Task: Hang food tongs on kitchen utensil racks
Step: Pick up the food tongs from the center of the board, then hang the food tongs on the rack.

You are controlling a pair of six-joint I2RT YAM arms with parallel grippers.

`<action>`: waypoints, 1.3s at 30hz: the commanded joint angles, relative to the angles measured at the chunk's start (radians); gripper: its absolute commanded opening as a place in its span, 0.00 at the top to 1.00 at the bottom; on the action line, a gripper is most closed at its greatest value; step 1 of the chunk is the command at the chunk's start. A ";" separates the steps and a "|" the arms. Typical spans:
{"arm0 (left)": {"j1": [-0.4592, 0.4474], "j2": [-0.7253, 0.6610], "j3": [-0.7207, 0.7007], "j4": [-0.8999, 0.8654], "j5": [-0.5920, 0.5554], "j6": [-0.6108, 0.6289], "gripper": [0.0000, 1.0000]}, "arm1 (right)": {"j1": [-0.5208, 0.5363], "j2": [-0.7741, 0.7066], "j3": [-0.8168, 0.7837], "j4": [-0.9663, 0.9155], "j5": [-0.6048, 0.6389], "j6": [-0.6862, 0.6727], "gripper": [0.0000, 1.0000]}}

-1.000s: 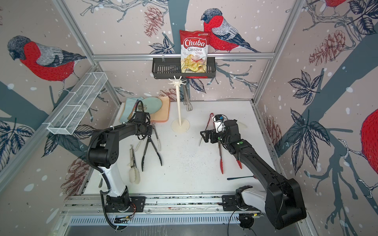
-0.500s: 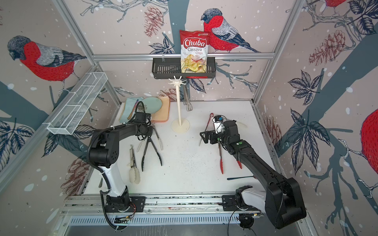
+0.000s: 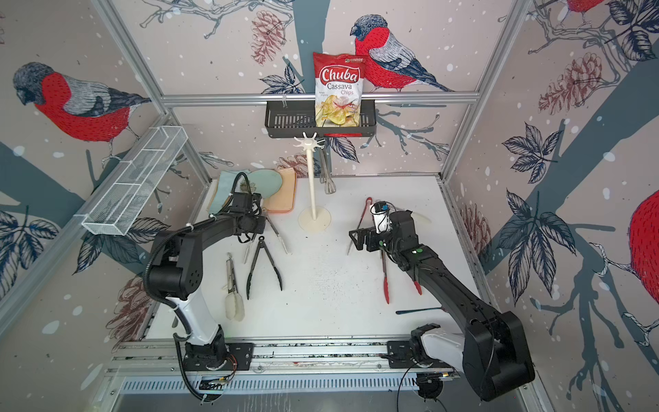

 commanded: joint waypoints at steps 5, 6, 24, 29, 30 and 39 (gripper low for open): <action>0.002 -0.145 -0.035 0.103 -0.085 -0.006 1.00 | 0.003 -0.006 0.003 0.026 0.016 0.004 0.00; 0.002 -0.163 -0.034 0.104 -0.087 -0.005 1.00 | 0.003 -0.005 0.005 0.024 0.017 0.002 0.00; -0.187 -0.563 -0.134 0.151 -0.288 -0.035 1.00 | 0.003 0.002 0.013 0.035 0.030 -0.016 0.00; -0.332 -0.632 -0.145 0.143 -0.449 -0.087 1.00 | 0.002 0.013 0.028 0.022 0.035 -0.030 0.00; -0.365 -0.640 -0.147 0.140 -0.487 -0.091 1.00 | 0.003 0.014 0.027 0.025 0.039 -0.030 0.00; -0.698 -0.596 -0.107 0.126 -0.922 -0.155 1.00 | -0.006 0.022 0.017 0.057 0.054 -0.023 0.00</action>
